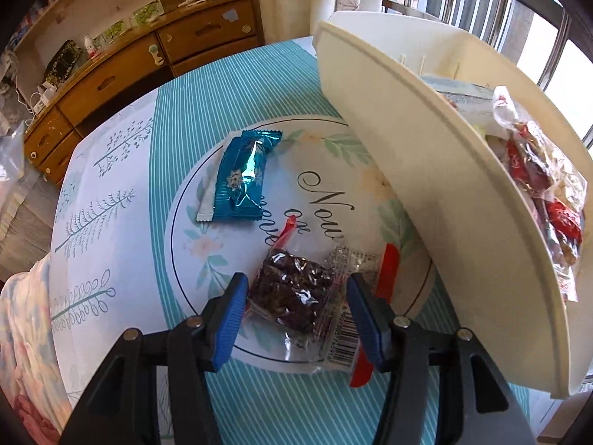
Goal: Organize snacks
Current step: 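Lift the bread packet with the left tool while the right lifts the red-tipped nut snack, then carry the bread packet with the left tool while the right carries the nut snack over the tray, then lower both snacks into the cream tray and open both tools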
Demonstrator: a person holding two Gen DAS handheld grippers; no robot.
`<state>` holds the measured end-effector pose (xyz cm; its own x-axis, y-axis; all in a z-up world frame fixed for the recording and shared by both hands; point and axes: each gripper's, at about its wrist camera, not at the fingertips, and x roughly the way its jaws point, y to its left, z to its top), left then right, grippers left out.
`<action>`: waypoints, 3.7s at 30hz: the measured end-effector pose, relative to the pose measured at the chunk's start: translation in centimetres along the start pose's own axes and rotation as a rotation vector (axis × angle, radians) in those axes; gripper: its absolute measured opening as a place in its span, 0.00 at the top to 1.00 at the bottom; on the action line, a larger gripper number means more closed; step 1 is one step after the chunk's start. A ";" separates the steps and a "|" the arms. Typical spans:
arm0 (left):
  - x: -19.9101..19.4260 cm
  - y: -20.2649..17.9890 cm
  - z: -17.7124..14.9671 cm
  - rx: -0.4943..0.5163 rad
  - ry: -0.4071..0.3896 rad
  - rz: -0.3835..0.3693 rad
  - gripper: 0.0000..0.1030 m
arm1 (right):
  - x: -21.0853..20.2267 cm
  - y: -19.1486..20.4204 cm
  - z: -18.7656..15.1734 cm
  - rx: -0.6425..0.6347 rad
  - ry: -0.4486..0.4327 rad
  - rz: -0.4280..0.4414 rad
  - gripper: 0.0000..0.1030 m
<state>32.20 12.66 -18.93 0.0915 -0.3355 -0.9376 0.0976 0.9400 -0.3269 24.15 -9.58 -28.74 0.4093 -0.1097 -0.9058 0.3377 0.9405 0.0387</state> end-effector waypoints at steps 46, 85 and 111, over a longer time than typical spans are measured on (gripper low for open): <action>-10.2 -10.5 -16.3 0.048 -0.441 -0.135 0.23 | -18.3 -3.8 -4.0 -0.376 -0.183 0.336 0.56; -1.7 -32.9 -10.1 0.074 -0.542 -0.191 0.19 | -15.9 -23.8 7.1 -0.394 -0.301 0.288 0.55; -2.9 -22.0 -11.5 -0.216 -0.522 0.035 0.01 | -12.8 -22.3 5.1 -0.249 -0.139 0.306 0.17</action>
<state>18.40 -6.34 -10.38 0.5741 -0.2384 -0.7833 -0.1140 0.9241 -0.3648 15.65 -30.77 -15.86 0.5755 0.1605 -0.8019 -0.0259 0.9836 0.1783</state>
